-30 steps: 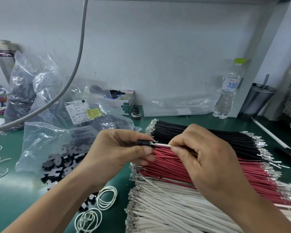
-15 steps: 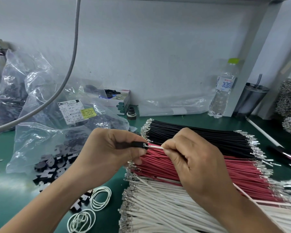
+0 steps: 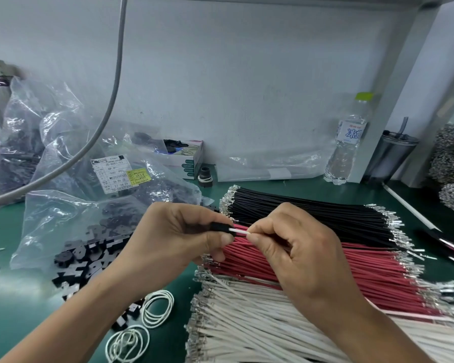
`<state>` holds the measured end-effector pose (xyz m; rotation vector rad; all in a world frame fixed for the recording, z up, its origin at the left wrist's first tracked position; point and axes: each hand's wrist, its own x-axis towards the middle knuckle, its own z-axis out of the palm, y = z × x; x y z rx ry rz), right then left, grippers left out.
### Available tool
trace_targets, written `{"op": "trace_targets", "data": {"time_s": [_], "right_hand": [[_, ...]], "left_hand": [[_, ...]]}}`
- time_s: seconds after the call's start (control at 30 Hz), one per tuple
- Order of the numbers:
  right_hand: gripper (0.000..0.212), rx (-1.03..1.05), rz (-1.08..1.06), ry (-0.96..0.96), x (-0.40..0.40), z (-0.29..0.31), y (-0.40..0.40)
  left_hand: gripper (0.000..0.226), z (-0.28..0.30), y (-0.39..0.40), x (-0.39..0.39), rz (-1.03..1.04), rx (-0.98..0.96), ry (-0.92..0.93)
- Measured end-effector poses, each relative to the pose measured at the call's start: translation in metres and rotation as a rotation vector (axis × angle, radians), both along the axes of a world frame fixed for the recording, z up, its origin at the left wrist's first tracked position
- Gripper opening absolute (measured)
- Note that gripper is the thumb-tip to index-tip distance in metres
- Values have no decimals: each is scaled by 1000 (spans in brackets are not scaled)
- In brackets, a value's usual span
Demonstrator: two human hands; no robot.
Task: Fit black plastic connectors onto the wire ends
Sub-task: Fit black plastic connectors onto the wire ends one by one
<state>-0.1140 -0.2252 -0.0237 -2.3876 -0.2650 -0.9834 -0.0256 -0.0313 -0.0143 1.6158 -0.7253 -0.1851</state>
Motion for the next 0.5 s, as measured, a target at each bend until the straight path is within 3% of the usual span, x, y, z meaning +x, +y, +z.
{"op": "trace_targets", "data": {"time_s": [0.43, 0.5], "right_hand": [[16, -205, -93, -144, 2, 10, -1], [18, -243, -116, -87, 0, 12, -4]], "left_hand": [[21, 0, 0, 5, 3, -133, -6], [24, 2, 2, 8, 30, -166, 6]]}}
